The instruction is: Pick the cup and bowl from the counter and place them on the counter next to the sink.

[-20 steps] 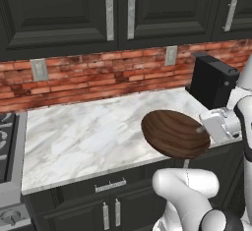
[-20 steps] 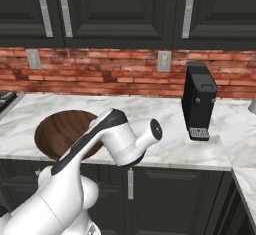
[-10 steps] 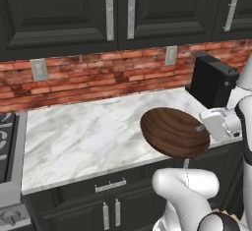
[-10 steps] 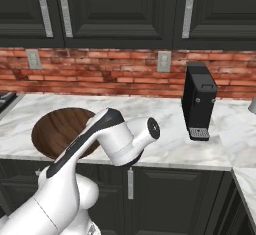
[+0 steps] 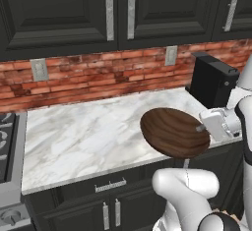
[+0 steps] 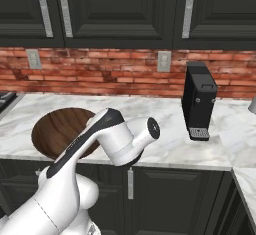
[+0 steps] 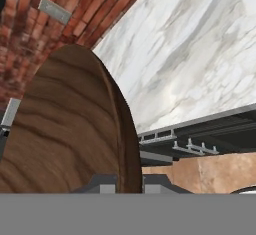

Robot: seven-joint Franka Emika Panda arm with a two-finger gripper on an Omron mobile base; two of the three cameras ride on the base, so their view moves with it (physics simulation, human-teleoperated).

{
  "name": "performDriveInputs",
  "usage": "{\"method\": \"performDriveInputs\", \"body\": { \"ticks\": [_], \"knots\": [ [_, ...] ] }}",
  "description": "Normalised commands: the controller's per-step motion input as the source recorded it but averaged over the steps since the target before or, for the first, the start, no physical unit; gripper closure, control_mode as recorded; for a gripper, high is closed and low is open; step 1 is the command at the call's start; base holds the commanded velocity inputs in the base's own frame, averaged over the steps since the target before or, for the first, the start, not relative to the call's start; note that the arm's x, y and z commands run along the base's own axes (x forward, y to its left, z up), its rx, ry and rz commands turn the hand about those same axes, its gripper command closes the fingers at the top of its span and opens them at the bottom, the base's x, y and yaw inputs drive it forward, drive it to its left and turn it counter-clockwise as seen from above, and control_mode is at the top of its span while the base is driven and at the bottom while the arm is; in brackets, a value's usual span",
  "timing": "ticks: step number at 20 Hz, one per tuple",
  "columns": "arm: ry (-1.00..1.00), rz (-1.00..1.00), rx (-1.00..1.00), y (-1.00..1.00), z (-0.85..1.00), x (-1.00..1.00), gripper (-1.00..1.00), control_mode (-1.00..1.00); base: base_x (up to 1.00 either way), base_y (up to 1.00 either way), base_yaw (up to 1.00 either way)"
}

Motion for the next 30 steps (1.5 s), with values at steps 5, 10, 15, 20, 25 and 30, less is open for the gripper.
{"method": "performDriveInputs", "body": {
  "ticks": [5, 10, 15, 20, 25, 30],
  "knots": [
    [0.0, 0.0, 0.0, 0.0, 0.0, 0.0, 1.0, 1.0, 0.0, 0.0, 0.0],
    [0.0, 0.0, 0.0, 0.0, 0.0, 0.0, 1.0, 1.0, -0.06, 0.0, 0.0],
    [0.0, 0.0, 0.0, 0.0, 0.0, 0.0, 1.0, 1.0, -0.79, 0.0, -0.04],
    [0.0, 0.0, 0.0, 0.0, 0.0, 0.0, 1.0, 1.0, -0.52, 0.08, -0.13],
    [0.0, 0.0, 0.0, 0.0, 0.0, 0.0, 1.0, 1.0, -0.57, 0.06, -0.25],
    [0.0, 0.0, 0.0, 0.0, 0.0, 0.0, 1.0, 1.0, -0.65, 0.0, -0.39]
  ]
}}
